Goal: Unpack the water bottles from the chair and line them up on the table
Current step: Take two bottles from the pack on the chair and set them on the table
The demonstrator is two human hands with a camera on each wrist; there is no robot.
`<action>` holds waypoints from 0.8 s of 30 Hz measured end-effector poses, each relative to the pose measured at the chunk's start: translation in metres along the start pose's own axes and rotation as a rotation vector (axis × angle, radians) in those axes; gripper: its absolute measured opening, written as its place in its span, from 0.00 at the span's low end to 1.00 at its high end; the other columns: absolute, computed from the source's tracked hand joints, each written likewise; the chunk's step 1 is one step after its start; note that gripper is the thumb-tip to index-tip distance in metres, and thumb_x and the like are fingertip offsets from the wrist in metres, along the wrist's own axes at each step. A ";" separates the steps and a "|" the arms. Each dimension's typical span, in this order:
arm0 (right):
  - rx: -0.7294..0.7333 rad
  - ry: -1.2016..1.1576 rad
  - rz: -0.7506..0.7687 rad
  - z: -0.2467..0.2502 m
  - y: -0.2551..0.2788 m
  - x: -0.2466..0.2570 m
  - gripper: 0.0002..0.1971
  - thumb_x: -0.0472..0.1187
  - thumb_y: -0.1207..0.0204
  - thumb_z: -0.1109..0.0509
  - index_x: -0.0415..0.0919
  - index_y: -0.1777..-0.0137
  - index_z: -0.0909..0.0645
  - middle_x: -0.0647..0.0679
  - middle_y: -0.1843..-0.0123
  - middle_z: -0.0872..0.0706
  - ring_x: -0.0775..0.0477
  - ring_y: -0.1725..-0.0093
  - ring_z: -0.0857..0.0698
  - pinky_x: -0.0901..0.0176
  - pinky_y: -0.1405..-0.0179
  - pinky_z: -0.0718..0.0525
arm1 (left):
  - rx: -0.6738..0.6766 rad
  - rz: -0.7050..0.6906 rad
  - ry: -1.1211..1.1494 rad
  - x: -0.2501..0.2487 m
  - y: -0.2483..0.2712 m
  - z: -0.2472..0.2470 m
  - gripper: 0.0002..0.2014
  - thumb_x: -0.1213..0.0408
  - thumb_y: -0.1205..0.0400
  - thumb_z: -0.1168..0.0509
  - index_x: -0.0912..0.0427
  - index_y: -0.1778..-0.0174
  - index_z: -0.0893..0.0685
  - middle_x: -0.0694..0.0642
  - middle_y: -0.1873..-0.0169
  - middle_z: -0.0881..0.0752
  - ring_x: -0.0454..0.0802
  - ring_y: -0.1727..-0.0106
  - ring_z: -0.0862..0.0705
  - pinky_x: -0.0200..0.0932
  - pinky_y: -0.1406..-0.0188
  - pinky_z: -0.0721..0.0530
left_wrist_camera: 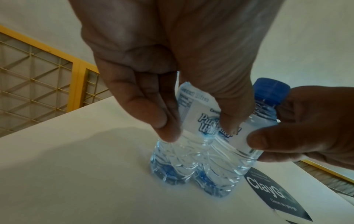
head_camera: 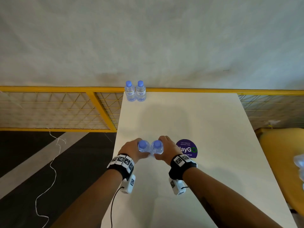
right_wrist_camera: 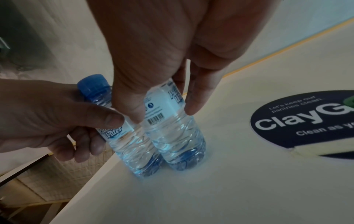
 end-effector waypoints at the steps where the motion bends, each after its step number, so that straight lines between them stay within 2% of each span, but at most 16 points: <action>1: 0.007 -0.004 0.005 0.000 0.000 -0.001 0.30 0.55 0.43 0.17 0.51 0.44 0.28 0.55 0.46 0.21 0.47 0.53 0.15 0.53 0.58 0.15 | 0.030 0.005 -0.016 -0.002 0.003 0.002 0.19 0.33 0.33 0.26 0.43 0.65 0.21 0.52 0.61 0.10 0.51 0.62 0.11 0.49 0.59 0.18; 2: 0.017 -0.008 0.007 -0.001 0.000 -0.003 0.32 0.55 0.43 0.17 0.51 0.42 0.28 0.55 0.44 0.21 0.47 0.51 0.15 0.54 0.57 0.16 | 0.048 -0.006 0.001 -0.003 0.009 0.005 0.20 0.32 0.34 0.27 0.43 0.61 0.19 0.51 0.58 0.09 0.52 0.59 0.09 0.51 0.55 0.15; 3: 0.026 -0.018 0.007 -0.001 0.001 -0.004 0.35 0.56 0.43 0.16 0.51 0.38 0.29 0.55 0.41 0.21 0.46 0.48 0.14 0.52 0.54 0.16 | 0.053 -0.028 0.049 -0.002 0.015 0.008 0.25 0.32 0.35 0.26 0.41 0.49 0.17 0.50 0.52 0.09 0.55 0.53 0.09 0.53 0.48 0.13; 4: 0.032 -0.036 0.002 0.000 0.003 -0.007 0.40 0.58 0.44 0.16 0.50 0.33 0.30 0.54 0.37 0.22 0.46 0.44 0.15 0.50 0.50 0.14 | 0.047 -0.040 0.102 -0.003 0.020 0.011 0.37 0.33 0.35 0.24 0.42 0.31 0.20 0.50 0.43 0.09 0.58 0.44 0.09 0.55 0.40 0.13; 5: 0.035 -0.064 -0.007 0.001 0.007 -0.012 0.46 0.59 0.44 0.16 0.49 0.28 0.33 0.54 0.33 0.23 0.46 0.40 0.15 0.48 0.45 0.14 | 0.038 -0.036 0.147 0.001 0.031 0.015 0.50 0.35 0.34 0.21 0.46 0.17 0.32 0.52 0.35 0.11 0.60 0.37 0.11 0.56 0.34 0.14; 6: 0.027 -0.100 -0.021 0.003 0.012 -0.017 0.49 0.60 0.44 0.15 0.48 0.24 0.35 0.53 0.30 0.24 0.47 0.37 0.16 0.47 0.41 0.15 | 0.026 -0.015 0.175 0.003 0.040 0.019 0.60 0.37 0.33 0.19 0.49 0.10 0.44 0.54 0.31 0.12 0.60 0.33 0.12 0.56 0.31 0.15; 7: 0.017 -0.135 -0.034 0.006 0.019 -0.024 0.51 0.59 0.43 0.15 0.48 0.22 0.37 0.53 0.29 0.25 0.48 0.35 0.18 0.48 0.37 0.16 | 0.003 0.005 0.190 0.003 0.053 0.023 0.65 0.36 0.33 0.18 0.51 0.08 0.52 0.55 0.31 0.12 0.59 0.34 0.12 0.54 0.33 0.14; 8: 0.008 -0.159 -0.043 0.008 0.026 -0.033 0.51 0.59 0.41 0.15 0.47 0.21 0.37 0.53 0.28 0.25 0.49 0.34 0.18 0.50 0.35 0.17 | -0.030 0.027 0.203 0.003 0.065 0.026 0.67 0.35 0.32 0.18 0.52 0.09 0.56 0.55 0.33 0.11 0.58 0.36 0.11 0.52 0.38 0.14; 10: -0.005 -0.182 -0.043 0.016 0.044 -0.055 0.47 0.60 0.39 0.16 0.46 0.23 0.34 0.52 0.30 0.24 0.51 0.36 0.19 0.55 0.35 0.18 | -0.121 0.051 0.259 -0.002 0.089 0.032 0.63 0.32 0.32 0.21 0.52 0.12 0.53 0.54 0.41 0.11 0.56 0.44 0.11 0.48 0.48 0.17; 13: -0.040 -0.224 -0.056 0.039 0.080 -0.104 0.38 0.58 0.36 0.17 0.45 0.29 0.26 0.55 0.35 0.22 0.54 0.44 0.16 0.66 0.46 0.18 | -0.289 0.008 0.308 -0.029 0.126 0.033 0.43 0.30 0.31 0.25 0.46 0.29 0.38 0.47 0.54 0.14 0.52 0.56 0.12 0.49 0.57 0.18; 14: -0.055 -0.234 -0.075 0.049 0.094 -0.124 0.34 0.56 0.34 0.17 0.45 0.31 0.24 0.55 0.37 0.21 0.55 0.47 0.15 0.68 0.50 0.19 | -0.298 -0.034 0.285 -0.044 0.134 0.028 0.36 0.30 0.29 0.27 0.45 0.36 0.34 0.45 0.58 0.16 0.51 0.59 0.13 0.48 0.60 0.19; 16: -0.098 -0.269 -0.137 0.070 0.126 -0.170 0.23 0.51 0.31 0.18 0.47 0.39 0.19 0.55 0.41 0.16 0.58 0.52 0.12 0.69 0.55 0.17 | -0.216 -0.156 0.224 -0.087 0.139 0.004 0.24 0.34 0.25 0.28 0.45 0.49 0.29 0.45 0.66 0.18 0.46 0.65 0.17 0.49 0.64 0.18; 18: -0.162 -0.322 -0.219 0.091 0.161 -0.221 0.13 0.45 0.28 0.20 0.49 0.46 0.17 0.54 0.45 0.13 0.63 0.56 0.11 0.74 0.60 0.17 | -0.064 -0.299 0.209 -0.141 0.141 -0.029 0.17 0.39 0.23 0.29 0.45 0.56 0.24 0.46 0.69 0.18 0.42 0.68 0.19 0.50 0.61 0.15; 21: -0.271 -0.378 -0.352 0.129 0.219 -0.301 0.06 0.44 0.25 0.23 0.53 0.51 0.16 0.57 0.52 0.10 0.66 0.60 0.11 0.72 0.64 0.16 | 0.074 -0.522 0.140 -0.242 0.152 -0.072 0.11 0.41 0.21 0.31 0.43 0.54 0.19 0.43 0.64 0.14 0.40 0.62 0.15 0.48 0.54 0.12; 24: -0.422 -0.441 -0.512 0.162 0.282 -0.387 0.04 0.45 0.24 0.23 0.54 0.52 0.15 0.57 0.56 0.08 0.60 0.60 0.10 0.55 0.58 0.10 | 0.168 -0.704 0.081 -0.352 0.173 -0.112 0.12 0.43 0.20 0.31 0.46 0.51 0.15 0.45 0.58 0.10 0.44 0.56 0.13 0.48 0.49 0.11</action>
Point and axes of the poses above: each hand's wrist, its own y-axis away from the middle knuckle, its own z-axis out of the back of the hand, x = y × z, the point moved 7 cm from there along -y, towards the middle knuckle
